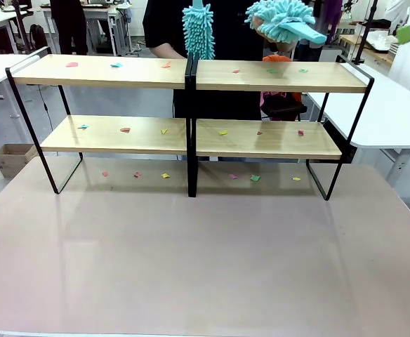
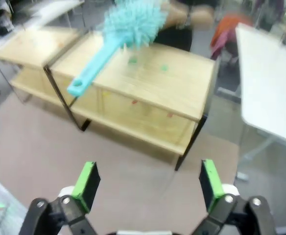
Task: Clean the shelves.
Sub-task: Pick up the Duster when the human hands it over.
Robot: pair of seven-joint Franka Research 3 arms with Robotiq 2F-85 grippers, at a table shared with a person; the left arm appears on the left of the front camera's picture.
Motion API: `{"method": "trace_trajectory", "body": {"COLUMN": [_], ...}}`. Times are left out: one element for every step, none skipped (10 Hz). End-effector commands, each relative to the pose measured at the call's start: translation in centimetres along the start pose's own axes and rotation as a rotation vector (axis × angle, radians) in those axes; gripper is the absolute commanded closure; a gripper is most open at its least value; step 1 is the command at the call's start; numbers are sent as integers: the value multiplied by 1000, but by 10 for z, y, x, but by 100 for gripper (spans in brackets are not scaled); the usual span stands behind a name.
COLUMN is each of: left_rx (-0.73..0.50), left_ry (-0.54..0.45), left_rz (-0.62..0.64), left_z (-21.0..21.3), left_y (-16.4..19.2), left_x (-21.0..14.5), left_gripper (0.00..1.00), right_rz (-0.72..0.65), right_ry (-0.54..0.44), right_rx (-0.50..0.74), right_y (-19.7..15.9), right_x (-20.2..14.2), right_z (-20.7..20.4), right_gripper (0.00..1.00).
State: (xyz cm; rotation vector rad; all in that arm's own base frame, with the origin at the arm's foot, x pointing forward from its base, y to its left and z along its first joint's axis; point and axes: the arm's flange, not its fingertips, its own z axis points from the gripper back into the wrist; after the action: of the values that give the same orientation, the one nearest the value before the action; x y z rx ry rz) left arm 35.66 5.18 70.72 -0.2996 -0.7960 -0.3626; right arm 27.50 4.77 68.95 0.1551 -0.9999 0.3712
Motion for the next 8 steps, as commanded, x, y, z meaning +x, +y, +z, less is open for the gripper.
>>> {"method": "trace_trajectory", "body": {"left_rx": [3, 3, 3, 3, 3, 3, 3, 3], "left_ry": [-4, -4, -4, -4, -4, -4, -4, -4], "left_rz": [1, 1, 1, 1, 1, 1, 1, 1], "left_z": [1, 1, 1, 1, 1, 1, 1, 1], "left_y": [1, 1, 1, 1, 1, 1, 1, 1], "left_x": [0, 0, 0, 0, 0, 0, 0, 0], "left_gripper": [0, 0, 0, 0, 0, 0, 0, 0], "right_rz": [-96, -198, -385, -598, -742, -850, -483, -636], "right_ry": [232, 297, 326, 334, 336, 271, 361, 368], "right_rx": [89, 127, 167, 210, 308, 379, 274, 347], "right_y": [-6, -8, -8, -4, 2, 2, -1, 0], "right_x": [43, 67, 93, 111, 118, 114, 97, 111], "right_z": [-15, -28, -49, -74, -95, -101, -89, -107], "right_gripper": [0, 0, 0, 0, 0, 0, 0, 0]}}
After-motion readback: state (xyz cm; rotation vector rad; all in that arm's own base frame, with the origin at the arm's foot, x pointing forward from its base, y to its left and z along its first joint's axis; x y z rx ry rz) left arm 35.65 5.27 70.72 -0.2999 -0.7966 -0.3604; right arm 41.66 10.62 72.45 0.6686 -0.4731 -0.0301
